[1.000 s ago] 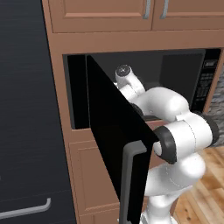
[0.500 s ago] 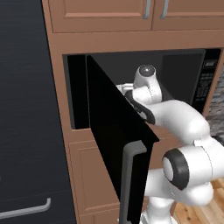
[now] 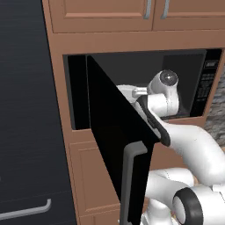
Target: Pick the chicken drumstick from the microwave and place it on plate located on the counter.
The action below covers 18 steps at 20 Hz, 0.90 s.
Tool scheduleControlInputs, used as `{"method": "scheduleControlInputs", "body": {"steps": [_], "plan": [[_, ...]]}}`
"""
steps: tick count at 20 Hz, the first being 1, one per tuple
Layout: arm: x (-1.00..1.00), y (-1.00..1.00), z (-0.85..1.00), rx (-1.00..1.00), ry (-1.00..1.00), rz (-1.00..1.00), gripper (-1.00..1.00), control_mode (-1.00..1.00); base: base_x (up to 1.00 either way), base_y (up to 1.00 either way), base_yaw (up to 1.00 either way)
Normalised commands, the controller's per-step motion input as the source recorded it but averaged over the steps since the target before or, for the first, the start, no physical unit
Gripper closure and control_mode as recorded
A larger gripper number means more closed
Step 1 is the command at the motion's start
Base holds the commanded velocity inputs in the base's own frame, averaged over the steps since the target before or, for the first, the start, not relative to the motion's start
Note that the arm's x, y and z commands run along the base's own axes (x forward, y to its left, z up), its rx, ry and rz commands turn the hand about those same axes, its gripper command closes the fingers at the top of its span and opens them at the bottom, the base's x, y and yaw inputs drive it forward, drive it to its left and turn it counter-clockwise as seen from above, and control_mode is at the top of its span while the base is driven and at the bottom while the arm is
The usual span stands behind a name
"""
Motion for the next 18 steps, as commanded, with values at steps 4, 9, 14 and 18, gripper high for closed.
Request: {"method": "scheduleControlInputs", "body": {"steps": [4,9,14,18], "plan": [[-0.76,0.00,0.49,0.00,0.00,0.14,1.00,-1.00,0.00,0.00,0.00],[-0.95,0.00,0.19,0.00,0.00,0.14,1.00,-1.00,0.00,0.00,0.00],[-1.00,0.00,0.01,0.00,0.00,0.05,1.00,-1.00,0.00,0.00,0.00],[-0.87,0.19,0.19,-0.01,0.04,0.00,1.00,-1.00,0.00,0.00,0.00]]}}
